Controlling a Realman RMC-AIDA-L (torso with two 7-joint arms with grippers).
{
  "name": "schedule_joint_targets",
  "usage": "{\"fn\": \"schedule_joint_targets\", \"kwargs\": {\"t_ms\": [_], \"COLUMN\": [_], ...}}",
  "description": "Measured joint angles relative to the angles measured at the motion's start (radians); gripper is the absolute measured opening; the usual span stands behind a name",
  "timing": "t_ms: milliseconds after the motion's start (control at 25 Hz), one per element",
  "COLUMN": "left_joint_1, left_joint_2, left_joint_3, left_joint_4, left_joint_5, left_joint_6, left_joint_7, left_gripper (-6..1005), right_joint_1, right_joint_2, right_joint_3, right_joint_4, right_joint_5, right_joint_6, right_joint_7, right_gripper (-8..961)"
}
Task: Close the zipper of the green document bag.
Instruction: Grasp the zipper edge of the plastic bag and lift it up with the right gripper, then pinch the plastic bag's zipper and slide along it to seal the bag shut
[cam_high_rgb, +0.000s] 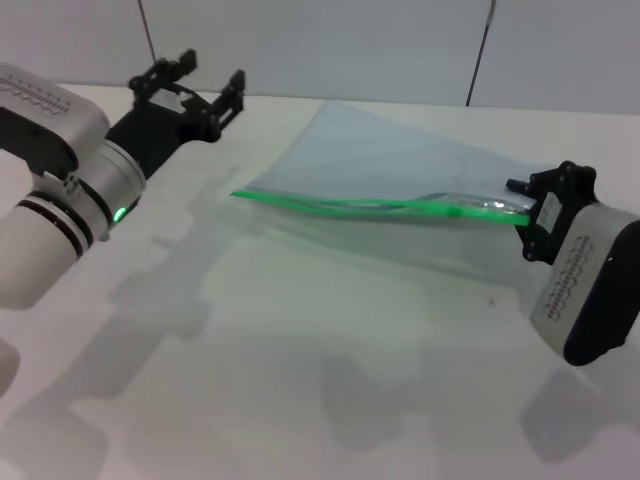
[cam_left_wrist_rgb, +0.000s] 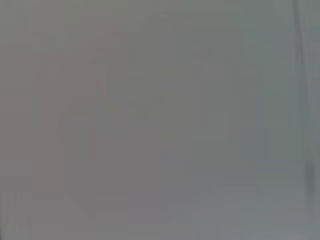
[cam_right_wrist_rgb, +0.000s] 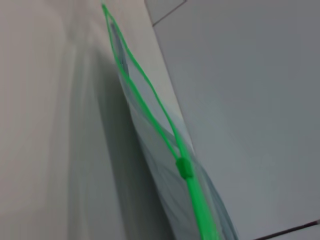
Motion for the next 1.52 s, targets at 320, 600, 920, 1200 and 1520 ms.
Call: {"fn": "schedule_joint_targets", "kwargs": {"t_ms": [320,600,920,1200,1520], "left_joint_1": [0.002,-0.003,-0.001,0.008,-0.002], "left_joint_2": [0.015,0.016,0.016,0.01,0.009], "left_joint_3": [0.224,0.236,0.219,0.162,0.135], "left_joint_4": [-0.129,-0.265,-0.302,-0.293,-0.29], "left_joint_5": [0.196,0.532,0.625,0.623,0.623], "left_joint_6": [-0.072,-0.059,-0.02,-0.026,-0.064], "left_joint_7": [-0.066,-0.072,-0.008,0.04,0.042], "left_gripper": [627,596,582,581,582], "right_joint_1": [-0.016,-0.004,-0.005,-0.014,-0.011], "right_joint_2": [-0.006,-0.006,-0.006,-0.004,-0.001], "right_joint_3": [0.106,0.131,0.127,0.125,0.1], "right_joint_4": [-0.119,-0.148,-0.163,-0.202,-0.219], "right_joint_5": [-0.003,-0.003,-0.004,-0.038,-0.161], "right_joint_6": [0.205,0.261,0.264,0.276,0.276], "right_joint_7": [0.08,0.13,0.156,0.2,0.306], "right_gripper": [69,69,70,69,68]}}
